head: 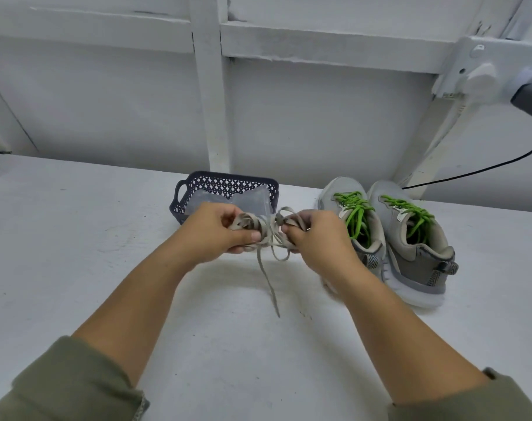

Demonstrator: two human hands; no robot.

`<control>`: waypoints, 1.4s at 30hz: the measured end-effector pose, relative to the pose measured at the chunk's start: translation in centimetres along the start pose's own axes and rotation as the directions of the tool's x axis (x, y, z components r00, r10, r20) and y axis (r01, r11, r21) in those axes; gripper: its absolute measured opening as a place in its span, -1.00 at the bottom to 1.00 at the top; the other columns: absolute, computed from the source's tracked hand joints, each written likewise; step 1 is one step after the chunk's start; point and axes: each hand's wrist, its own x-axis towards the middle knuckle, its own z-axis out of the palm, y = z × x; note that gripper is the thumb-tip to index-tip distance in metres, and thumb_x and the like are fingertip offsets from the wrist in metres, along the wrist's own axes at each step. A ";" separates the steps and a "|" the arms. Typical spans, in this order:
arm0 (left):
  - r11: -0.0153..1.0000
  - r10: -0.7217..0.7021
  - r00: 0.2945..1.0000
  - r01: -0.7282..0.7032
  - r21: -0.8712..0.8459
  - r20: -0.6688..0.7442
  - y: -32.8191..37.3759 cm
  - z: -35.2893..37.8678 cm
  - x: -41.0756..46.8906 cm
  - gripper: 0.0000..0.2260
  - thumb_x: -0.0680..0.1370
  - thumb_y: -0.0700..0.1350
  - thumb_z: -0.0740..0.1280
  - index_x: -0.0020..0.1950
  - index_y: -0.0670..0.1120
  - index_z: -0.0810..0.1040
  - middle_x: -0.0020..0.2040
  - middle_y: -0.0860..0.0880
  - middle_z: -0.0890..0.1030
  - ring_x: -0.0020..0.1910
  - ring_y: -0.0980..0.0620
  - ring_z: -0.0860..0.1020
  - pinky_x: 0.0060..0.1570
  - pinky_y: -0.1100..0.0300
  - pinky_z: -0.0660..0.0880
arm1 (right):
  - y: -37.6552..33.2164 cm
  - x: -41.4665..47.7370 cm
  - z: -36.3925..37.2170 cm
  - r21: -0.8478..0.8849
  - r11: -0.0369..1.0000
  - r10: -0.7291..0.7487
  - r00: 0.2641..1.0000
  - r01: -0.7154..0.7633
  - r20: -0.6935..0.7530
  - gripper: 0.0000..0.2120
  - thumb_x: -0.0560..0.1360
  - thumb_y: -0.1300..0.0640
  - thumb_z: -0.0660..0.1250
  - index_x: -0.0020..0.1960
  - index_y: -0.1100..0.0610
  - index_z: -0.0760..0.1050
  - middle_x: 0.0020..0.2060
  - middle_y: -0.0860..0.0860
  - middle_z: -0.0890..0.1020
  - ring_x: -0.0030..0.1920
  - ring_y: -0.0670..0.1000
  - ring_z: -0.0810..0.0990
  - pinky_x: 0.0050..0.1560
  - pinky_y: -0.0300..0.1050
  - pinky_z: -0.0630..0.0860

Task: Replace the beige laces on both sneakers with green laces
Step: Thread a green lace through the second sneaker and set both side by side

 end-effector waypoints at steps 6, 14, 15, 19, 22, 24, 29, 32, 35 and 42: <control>0.991 0.135 0.990 -0.136 -0.016 -0.040 0.4 4.0 1.5 -0.67 0.27 -0.35 0.58 -0.24 -0.16 0.44 -0.38 -0.10 0.62 -0.33 -0.02 0.65 -0.30 0.14 0.62 | 0.7 -0.4 -2.5 -0.001 0.999 0.034 0.993 -0.034 0.111 -0.77 0.49 0.15 0.24 -0.15 0.29 0.58 -0.34 0.21 0.59 -0.37 0.10 0.43 -0.32 -0.08 0.41; 0.958 0.278 0.951 -0.265 0.110 -0.132 0.6 6.4 2.0 -0.80 0.29 -0.29 0.57 -0.27 -0.17 0.56 -0.41 -0.03 0.60 -0.48 0.15 0.54 -0.39 0.20 0.54 | 0.5 -0.8 -4.6 0.020 1.000 -0.016 0.961 0.010 0.275 -0.76 0.48 -0.04 0.38 -0.10 0.14 0.65 -0.25 -0.01 0.71 -0.16 -0.01 0.69 0.01 0.02 0.60; 0.953 0.292 0.949 -0.278 0.116 -0.122 0.7 6.3 2.0 -0.76 0.27 -0.25 0.60 -0.26 -0.15 0.55 -0.39 -0.01 0.60 -0.47 0.17 0.52 -0.39 0.24 0.52 | 0.6 -0.7 -4.7 -0.018 1.000 -0.012 0.970 0.017 0.244 -0.85 0.50 0.05 0.38 -0.10 0.12 0.65 -0.27 -0.02 0.71 -0.19 -0.04 0.69 -0.03 -0.02 0.61; 0.941 0.260 0.964 -0.240 0.239 -0.056 1.0 3.7 2.9 -0.56 0.14 -0.05 0.67 -0.15 -0.03 0.51 -0.19 0.05 0.59 -0.24 0.14 0.49 -0.21 0.26 0.47 | 0.4 0.1 -5.0 -0.155 0.987 -0.012 0.994 0.030 0.113 -0.83 0.55 0.09 0.32 -0.13 0.16 0.62 -0.28 0.04 0.66 -0.25 0.03 0.61 -0.21 -0.15 0.53; 0.928 0.242 0.957 -0.180 0.325 -0.162 1.0 1.6 4.8 -0.72 0.37 -0.02 0.55 -0.09 -0.07 0.52 -0.19 0.04 0.51 -0.23 0.09 0.45 -0.23 0.27 0.39 | 0.0 0.6 -5.6 -0.181 0.983 -0.018 1.000 0.022 0.026 -0.79 0.55 0.10 0.31 -0.22 0.16 0.55 -0.42 0.00 0.54 -0.42 -0.07 0.44 -0.49 -0.36 0.32; 0.908 0.229 0.934 -0.103 0.406 -0.274 1.0 1.6 6.2 -0.80 0.47 0.02 0.45 -0.11 -0.09 0.54 -0.21 0.02 0.54 -0.21 0.03 0.49 -0.29 0.25 0.37 | -0.1 1.0 -5.7 -0.175 0.984 -0.017 1.000 0.015 -0.011 -0.79 0.55 0.11 0.31 -0.22 0.17 0.55 -0.44 -0.01 0.52 -0.44 -0.09 0.41 -0.49 -0.36 0.32; 0.819 0.241 0.902 0.008 0.573 -0.358 1.1 3.8 8.3 -0.60 0.43 0.22 0.42 -0.14 -0.13 0.54 -0.19 -0.02 0.55 -0.14 -0.04 0.50 -0.15 0.10 0.47 | -0.6 1.3 -6.1 -0.195 0.981 -0.016 0.999 0.010 -0.032 -0.78 0.55 0.09 0.31 -0.27 0.06 0.51 -0.42 -0.04 0.53 -0.42 -0.12 0.42 -0.50 -0.34 0.24; 0.739 0.224 0.902 0.090 0.667 -0.370 1.3 4.4 8.9 -0.60 0.45 0.17 0.35 -0.25 -0.19 0.54 -0.31 -0.08 0.55 -0.19 -0.13 0.54 -0.30 0.14 0.39 | -0.4 1.2 -6.3 -0.198 0.980 -0.011 1.000 0.005 -0.025 -0.77 0.55 0.09 0.31 -0.29 0.02 0.48 -0.43 -0.07 0.52 -0.41 -0.12 0.43 -0.48 -0.31 0.26; 0.740 0.195 0.896 0.134 0.660 -0.400 1.6 4.9 9.0 -0.66 0.45 0.06 0.31 -0.36 -0.19 0.46 -0.43 -0.07 0.44 -0.27 -0.16 0.52 -0.39 0.16 0.27 | -0.3 1.1 -6.6 -0.164 0.986 -0.021 0.999 0.013 -0.047 -0.80 0.54 0.12 0.33 -0.25 -0.01 0.46 -0.40 -0.10 0.51 -0.39 -0.11 0.45 -0.49 -0.34 0.27; 0.672 -0.003 0.869 0.368 0.643 -0.494 1.2 4.0 9.3 -0.43 0.53 0.23 0.20 0.28 -0.22 0.42 0.27 -0.26 0.47 0.27 -0.27 0.42 0.17 -0.07 0.40 | -0.2 0.8 -7.5 -0.097 0.994 -0.048 0.996 0.041 -0.077 -0.92 0.53 0.13 0.36 -0.06 0.07 0.45 -0.33 -0.15 0.49 -0.44 -0.28 0.45 -0.44 -0.50 0.33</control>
